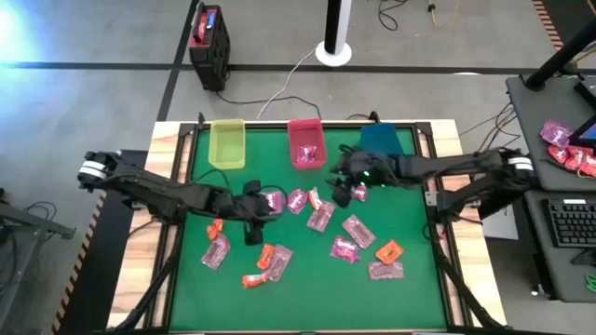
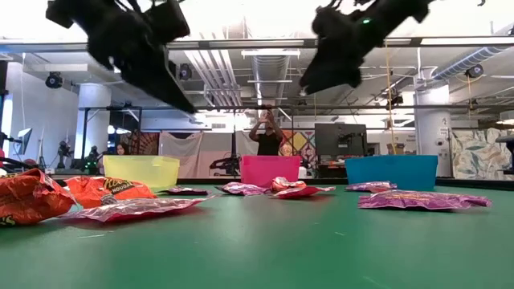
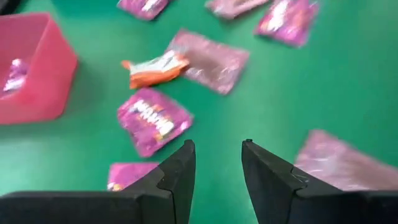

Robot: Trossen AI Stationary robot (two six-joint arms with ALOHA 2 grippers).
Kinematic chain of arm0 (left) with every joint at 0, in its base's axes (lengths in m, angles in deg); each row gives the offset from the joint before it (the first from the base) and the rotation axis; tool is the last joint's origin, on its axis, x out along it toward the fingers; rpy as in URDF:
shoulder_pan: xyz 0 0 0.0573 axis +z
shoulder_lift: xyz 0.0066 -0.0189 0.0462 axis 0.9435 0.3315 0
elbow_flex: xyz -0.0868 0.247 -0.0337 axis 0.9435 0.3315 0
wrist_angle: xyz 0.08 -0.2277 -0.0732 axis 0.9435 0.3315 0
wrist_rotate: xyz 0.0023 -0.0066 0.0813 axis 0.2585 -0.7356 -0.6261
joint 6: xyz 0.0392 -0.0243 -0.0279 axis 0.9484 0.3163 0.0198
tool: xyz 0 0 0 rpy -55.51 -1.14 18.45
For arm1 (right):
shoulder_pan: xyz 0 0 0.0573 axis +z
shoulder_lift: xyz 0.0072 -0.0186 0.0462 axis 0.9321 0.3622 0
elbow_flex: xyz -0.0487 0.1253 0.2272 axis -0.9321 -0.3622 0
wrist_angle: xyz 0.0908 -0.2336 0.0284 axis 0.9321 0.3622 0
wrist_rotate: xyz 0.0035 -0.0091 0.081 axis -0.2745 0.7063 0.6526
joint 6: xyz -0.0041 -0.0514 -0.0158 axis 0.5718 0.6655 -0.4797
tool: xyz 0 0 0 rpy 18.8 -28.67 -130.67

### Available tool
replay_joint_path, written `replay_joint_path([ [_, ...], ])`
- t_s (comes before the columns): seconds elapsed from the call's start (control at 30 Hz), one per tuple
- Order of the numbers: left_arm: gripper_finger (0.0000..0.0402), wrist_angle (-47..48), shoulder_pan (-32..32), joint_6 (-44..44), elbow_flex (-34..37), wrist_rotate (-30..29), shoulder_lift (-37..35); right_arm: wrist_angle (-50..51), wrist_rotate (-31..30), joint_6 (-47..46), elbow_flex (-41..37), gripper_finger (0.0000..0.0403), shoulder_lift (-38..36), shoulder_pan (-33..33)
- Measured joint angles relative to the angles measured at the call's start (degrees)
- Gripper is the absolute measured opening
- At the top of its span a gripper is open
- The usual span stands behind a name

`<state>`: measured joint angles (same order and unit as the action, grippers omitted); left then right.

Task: Sort candy by brand, put in halloween buckets
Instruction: Put the violet candy into the pink bin

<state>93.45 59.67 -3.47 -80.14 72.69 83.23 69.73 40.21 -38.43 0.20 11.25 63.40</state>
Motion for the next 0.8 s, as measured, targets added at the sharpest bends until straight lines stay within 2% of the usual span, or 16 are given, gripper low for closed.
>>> replay_joint_path([
  [0.1, 0.0116, 0.09, 0.41, 0.66, 0.3, -5.96, 3.66, -5.83, -0.11, -2.77, -5.01, 0.0169, -3.34, 1.75],
  [0.17, 0.0116, 0.12, 0.97, 1.05, 0.55, -7.07, 5.96, -9.86, 0.0, -3.72, -8.07, 0.0171, -4.64, 2.26],
  [0.37, 0.0116, 0.22, 2.05, -0.79, 1.45, -3.24, 11.04, -15.5, -0.19, -5.21, -11.47, 0.0172, -4.23, 2.24],
  [0.8, 0.0116, -0.63, 5.47, -1.04, 2.05, -3.09, 17.23, -16.78, -0.13, -5.34, -11.56, 0.019, -2.29, 2.25],
])
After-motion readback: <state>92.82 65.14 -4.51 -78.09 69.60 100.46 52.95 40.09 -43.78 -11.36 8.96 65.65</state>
